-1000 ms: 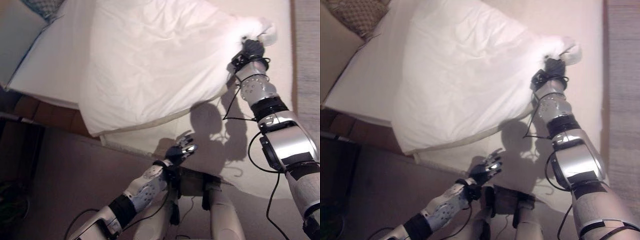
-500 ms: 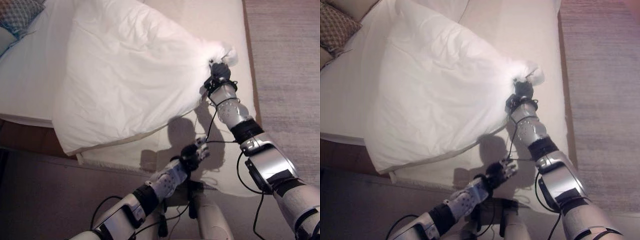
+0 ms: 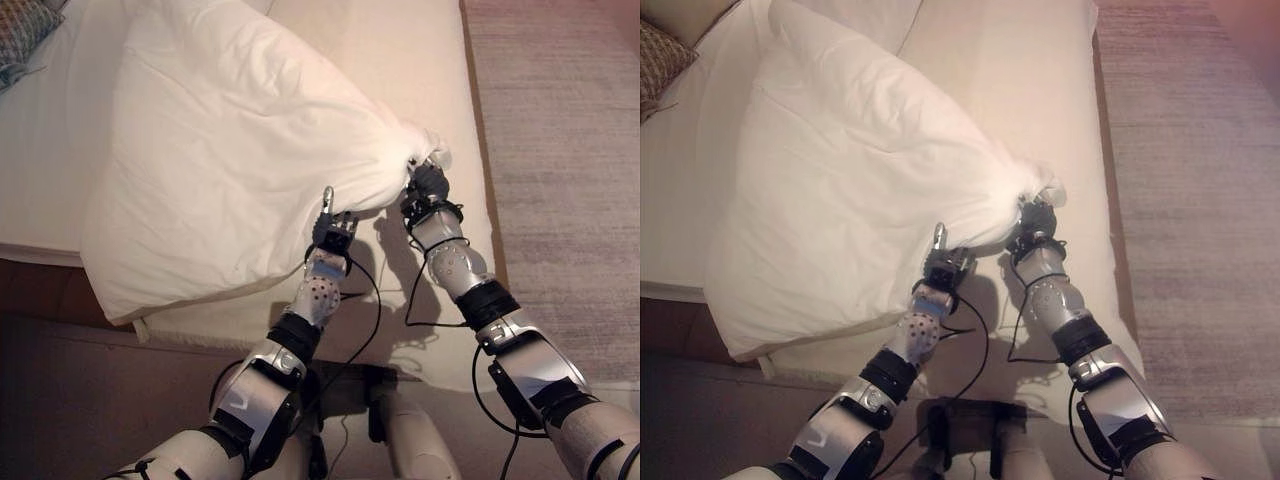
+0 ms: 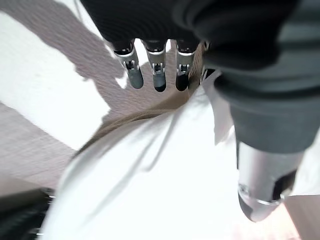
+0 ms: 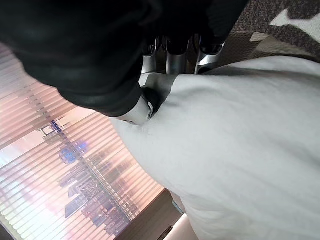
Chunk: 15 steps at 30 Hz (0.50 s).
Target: Make the bed
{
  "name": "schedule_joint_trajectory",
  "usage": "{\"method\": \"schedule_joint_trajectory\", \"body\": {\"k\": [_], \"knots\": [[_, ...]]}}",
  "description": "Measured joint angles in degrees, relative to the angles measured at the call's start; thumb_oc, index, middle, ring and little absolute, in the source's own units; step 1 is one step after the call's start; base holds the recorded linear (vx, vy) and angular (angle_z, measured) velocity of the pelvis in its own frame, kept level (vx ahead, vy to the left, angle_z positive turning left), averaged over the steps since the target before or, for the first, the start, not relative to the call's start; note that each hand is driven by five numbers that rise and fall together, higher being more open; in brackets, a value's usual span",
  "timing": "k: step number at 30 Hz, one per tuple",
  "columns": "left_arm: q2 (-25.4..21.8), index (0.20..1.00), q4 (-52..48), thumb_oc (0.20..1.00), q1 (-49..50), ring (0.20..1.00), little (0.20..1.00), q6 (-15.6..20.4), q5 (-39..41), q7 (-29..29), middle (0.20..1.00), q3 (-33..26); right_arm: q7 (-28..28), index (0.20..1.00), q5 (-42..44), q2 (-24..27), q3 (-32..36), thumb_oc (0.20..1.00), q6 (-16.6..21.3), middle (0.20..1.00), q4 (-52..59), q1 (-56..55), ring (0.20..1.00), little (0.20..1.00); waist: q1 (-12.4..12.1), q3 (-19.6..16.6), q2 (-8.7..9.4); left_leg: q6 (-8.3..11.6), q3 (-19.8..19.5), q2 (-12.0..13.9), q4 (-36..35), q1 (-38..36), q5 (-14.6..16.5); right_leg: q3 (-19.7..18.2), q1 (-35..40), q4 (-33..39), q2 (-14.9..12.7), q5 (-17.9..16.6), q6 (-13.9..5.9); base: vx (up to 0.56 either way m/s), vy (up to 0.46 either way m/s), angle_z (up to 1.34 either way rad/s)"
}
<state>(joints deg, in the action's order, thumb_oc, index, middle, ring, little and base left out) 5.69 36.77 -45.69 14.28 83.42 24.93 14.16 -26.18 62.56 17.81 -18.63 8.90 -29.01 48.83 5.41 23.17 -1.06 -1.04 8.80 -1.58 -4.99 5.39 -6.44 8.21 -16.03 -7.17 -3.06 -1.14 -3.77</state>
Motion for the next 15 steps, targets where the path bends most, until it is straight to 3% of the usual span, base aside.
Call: {"method": "schedule_joint_trajectory", "body": {"k": [15], "knots": [[0.1,1.0,1.2,1.0,-1.2,1.0,1.0,2.0,-1.7,4.0,1.0,-5.1,-1.8,0.2,0.0,-1.7,0.1,0.2,2.8,0.2,4.1,-3.3,0.2,0.2,0.0,-0.7,1.21,0.46,-1.4,0.4,0.0,-0.7,0.3,1.4,1.8,1.3,0.0,-0.1,0.13,0.01,-0.035,0.04]]}}
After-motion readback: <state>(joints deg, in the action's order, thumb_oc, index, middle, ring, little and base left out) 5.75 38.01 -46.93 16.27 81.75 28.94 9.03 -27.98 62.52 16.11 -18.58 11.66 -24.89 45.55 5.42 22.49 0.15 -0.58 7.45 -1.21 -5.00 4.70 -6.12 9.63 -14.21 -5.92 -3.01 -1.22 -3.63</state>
